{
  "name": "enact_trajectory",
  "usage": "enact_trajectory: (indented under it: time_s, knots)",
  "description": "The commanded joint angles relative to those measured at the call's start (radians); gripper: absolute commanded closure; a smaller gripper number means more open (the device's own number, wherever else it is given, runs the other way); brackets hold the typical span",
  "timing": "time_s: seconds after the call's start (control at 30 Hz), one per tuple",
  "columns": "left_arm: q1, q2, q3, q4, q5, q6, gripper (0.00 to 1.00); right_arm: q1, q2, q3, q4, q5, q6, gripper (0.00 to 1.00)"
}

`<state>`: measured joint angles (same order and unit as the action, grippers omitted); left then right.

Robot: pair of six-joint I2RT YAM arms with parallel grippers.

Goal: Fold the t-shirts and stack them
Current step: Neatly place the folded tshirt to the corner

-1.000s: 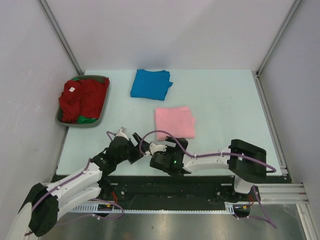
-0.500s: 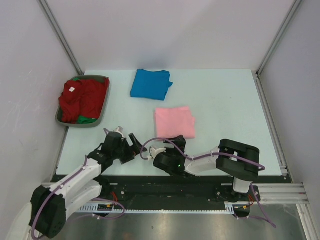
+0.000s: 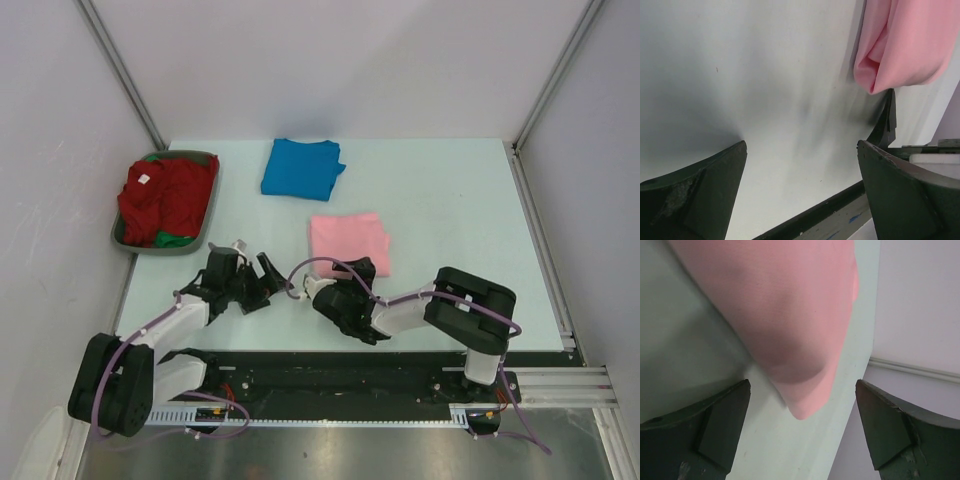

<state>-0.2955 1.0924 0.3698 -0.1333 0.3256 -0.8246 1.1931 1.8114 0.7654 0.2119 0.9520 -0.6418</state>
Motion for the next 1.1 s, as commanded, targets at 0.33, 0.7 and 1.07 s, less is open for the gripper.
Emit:
enact_trajectory:
  time_s: [0.33,0.7,1.07]
  knots:
    - [0.079,0.08,-0.02,0.037,0.039,0.082,0.0,-0.09,0.141,0.054,-0.012,-0.222,0.016,0.73]
    - [0.079,0.119,-0.072,0.165,0.191,0.05,0.0,-0.015,0.029,0.051,-0.177,-0.145,0.154,1.0]
    - [0.076,0.172,-0.075,0.277,0.363,-0.056,0.0,0.063,-0.122,0.044,-0.315,-0.093,0.2,1.0]
